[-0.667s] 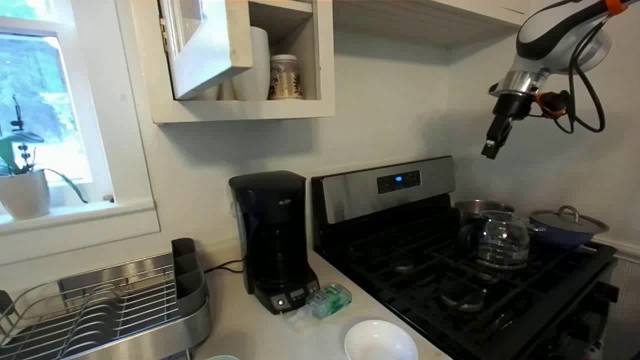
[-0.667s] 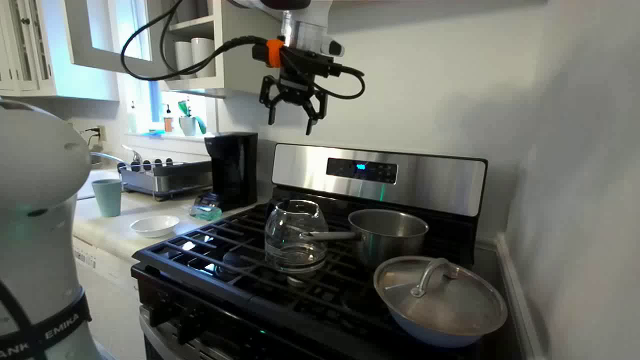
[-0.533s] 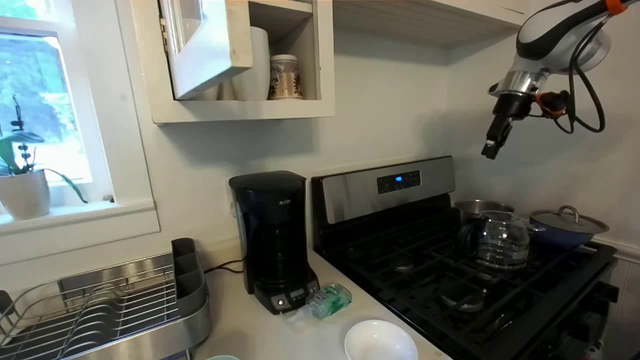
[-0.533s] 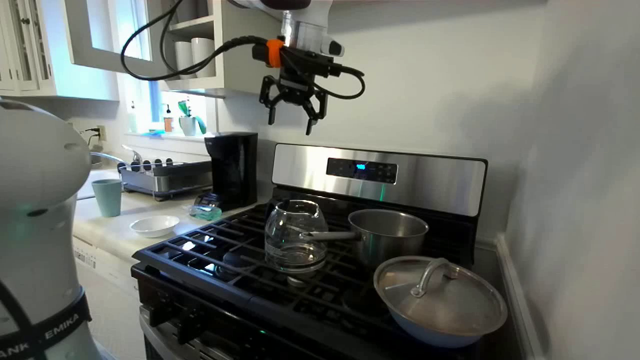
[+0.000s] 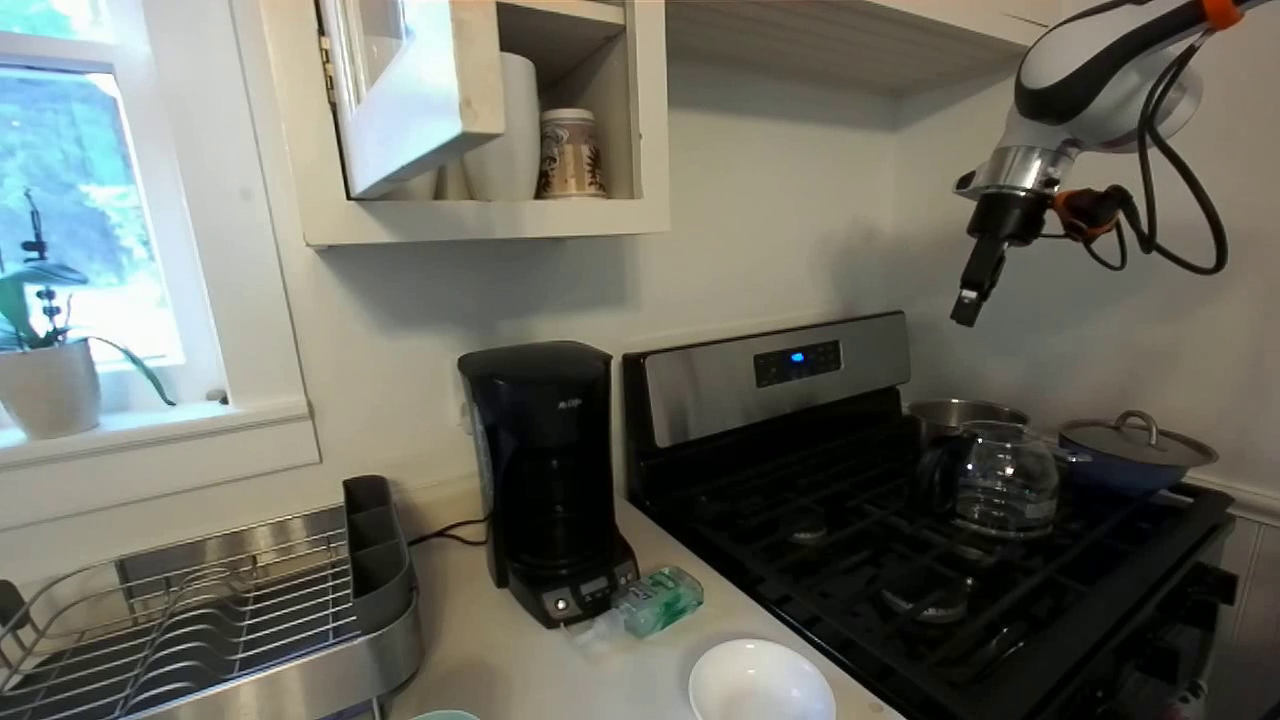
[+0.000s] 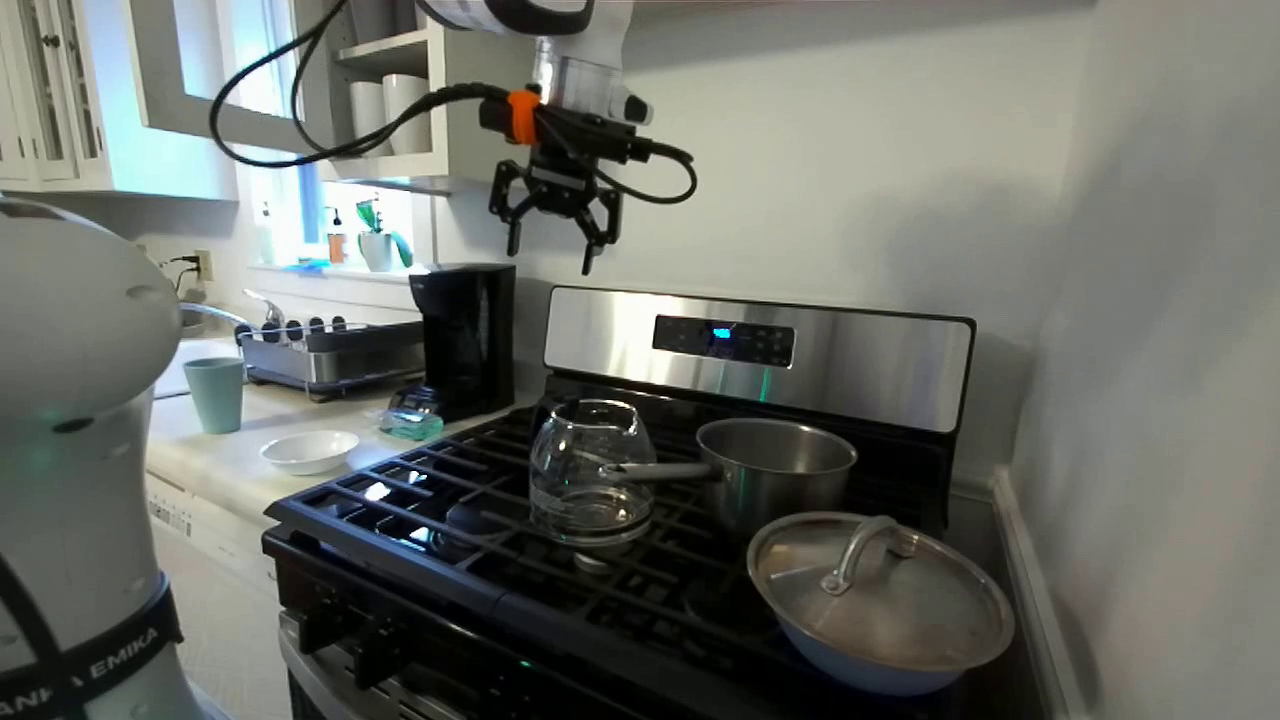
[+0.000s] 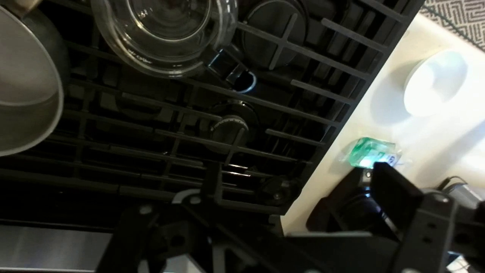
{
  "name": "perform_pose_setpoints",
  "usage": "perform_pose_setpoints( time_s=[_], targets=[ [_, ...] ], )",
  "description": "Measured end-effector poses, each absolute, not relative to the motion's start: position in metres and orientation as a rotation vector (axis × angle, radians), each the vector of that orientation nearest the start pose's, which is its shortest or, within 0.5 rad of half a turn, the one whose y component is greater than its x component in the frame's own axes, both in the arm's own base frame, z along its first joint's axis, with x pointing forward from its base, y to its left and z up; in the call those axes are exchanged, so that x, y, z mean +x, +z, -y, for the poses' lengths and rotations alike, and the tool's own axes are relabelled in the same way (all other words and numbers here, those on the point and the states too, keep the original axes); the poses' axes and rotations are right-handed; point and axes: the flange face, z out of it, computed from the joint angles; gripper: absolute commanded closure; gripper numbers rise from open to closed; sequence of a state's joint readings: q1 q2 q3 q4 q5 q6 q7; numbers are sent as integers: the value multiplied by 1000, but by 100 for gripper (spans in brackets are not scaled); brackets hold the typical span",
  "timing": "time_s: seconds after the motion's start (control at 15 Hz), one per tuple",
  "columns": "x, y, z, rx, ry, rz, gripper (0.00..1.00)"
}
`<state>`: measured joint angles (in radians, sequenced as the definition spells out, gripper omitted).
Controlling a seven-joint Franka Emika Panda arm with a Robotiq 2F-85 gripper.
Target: Put the white plate on the drip tray of the coffee machine
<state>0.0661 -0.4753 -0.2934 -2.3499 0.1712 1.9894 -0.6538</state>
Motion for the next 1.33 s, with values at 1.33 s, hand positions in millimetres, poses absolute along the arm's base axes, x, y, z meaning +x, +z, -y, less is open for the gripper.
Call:
perform_pose_setpoints(
  time_s=[1.33],
  targets=[
    [375,380,-169,-2891,-88,665,0]
  ],
)
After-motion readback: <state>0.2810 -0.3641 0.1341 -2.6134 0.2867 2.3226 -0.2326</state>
